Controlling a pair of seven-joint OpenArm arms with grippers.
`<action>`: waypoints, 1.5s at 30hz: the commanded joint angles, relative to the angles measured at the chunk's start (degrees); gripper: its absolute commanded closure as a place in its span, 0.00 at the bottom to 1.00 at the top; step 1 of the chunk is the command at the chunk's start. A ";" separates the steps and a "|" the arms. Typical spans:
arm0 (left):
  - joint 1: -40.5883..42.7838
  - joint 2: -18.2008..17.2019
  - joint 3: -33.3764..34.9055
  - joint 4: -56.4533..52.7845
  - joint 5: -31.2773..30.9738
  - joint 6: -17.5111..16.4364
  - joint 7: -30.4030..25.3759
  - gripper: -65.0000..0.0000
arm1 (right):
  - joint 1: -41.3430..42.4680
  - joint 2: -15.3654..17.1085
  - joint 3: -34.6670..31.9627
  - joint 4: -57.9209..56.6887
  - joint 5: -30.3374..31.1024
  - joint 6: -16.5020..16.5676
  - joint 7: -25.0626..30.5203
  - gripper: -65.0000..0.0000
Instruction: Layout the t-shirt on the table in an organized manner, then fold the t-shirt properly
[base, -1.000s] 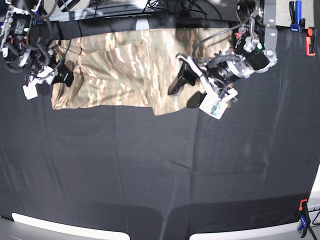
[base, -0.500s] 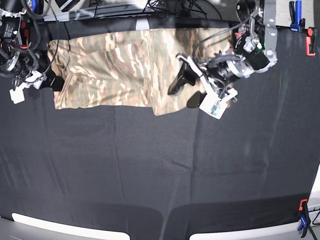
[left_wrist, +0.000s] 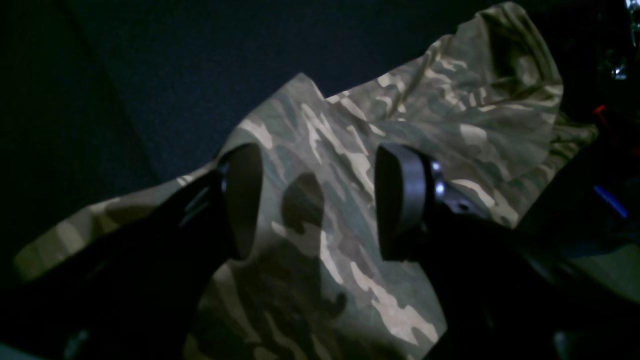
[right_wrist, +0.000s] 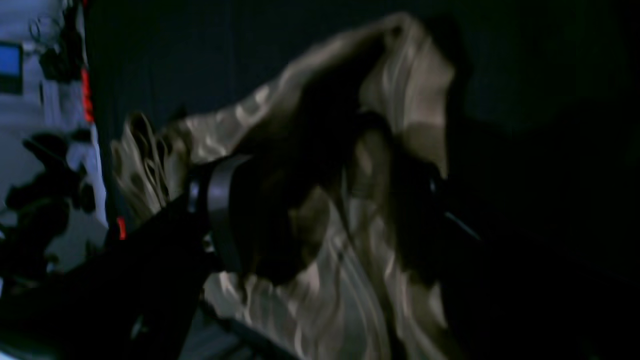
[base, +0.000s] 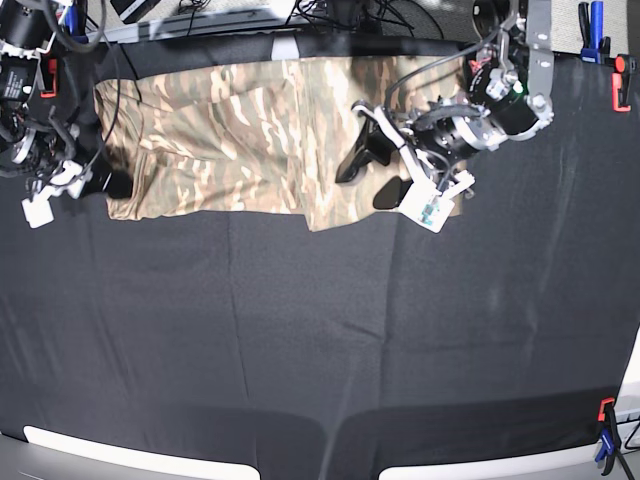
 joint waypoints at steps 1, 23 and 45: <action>-0.42 0.13 0.04 1.09 -0.98 -0.35 -1.11 0.49 | 0.74 1.90 0.63 0.81 1.86 0.34 0.04 0.40; -0.44 0.13 0.07 1.09 -0.98 -0.35 -1.60 0.49 | 0.74 -0.72 3.23 0.81 -5.95 0.34 -1.51 0.40; -0.44 0.13 0.07 1.09 -0.98 -0.35 -2.23 0.49 | -0.39 -2.08 -1.20 0.83 -6.80 0.34 -3.87 0.84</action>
